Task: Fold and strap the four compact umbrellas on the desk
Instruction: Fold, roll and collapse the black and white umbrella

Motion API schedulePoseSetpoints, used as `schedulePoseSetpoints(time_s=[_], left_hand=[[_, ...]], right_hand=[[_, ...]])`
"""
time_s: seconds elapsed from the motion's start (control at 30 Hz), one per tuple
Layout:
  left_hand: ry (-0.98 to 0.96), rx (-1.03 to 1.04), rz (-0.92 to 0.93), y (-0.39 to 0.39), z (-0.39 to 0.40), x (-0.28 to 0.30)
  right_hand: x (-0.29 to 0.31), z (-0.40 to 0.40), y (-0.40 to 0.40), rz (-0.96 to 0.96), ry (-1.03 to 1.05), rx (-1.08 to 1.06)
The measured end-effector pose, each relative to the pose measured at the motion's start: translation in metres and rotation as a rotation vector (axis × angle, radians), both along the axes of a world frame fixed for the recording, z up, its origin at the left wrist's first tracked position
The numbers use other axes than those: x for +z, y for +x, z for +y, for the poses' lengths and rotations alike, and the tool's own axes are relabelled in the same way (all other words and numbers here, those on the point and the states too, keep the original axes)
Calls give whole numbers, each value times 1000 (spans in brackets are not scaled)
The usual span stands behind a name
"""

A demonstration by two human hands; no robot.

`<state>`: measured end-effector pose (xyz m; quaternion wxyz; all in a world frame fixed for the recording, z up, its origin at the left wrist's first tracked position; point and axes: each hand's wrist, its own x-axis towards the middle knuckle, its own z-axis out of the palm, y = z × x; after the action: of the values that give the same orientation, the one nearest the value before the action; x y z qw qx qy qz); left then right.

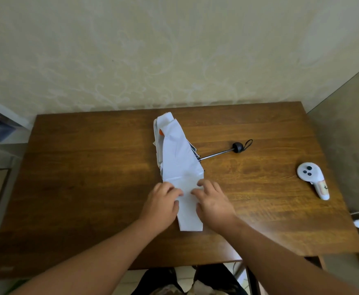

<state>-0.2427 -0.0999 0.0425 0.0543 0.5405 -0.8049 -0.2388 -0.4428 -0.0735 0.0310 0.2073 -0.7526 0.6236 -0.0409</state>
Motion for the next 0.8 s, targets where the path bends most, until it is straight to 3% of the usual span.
schedulePoseSetpoints(time_s=[0.1,0.23,0.37,0.53,0.67,0.8], left_hand=[[3,-110,-76,-12,-17,-7],[68,-256,-372,-7,-10,-31],[137,-353,-538,7,-1,-46],[-10,-579,-460,19,8,-42],[120,-703,-473,31,25,-45],[33,-741,-425,35,40,-53]], right_hand=[[-4,-20,7,134,124,205],[-30,-18,-1,295,330,292],[-44,-11,-11,284,293,294],[-50,14,-22,241,-17,471],[-63,38,-39,253,133,440],[-55,38,-31,237,125,399]])
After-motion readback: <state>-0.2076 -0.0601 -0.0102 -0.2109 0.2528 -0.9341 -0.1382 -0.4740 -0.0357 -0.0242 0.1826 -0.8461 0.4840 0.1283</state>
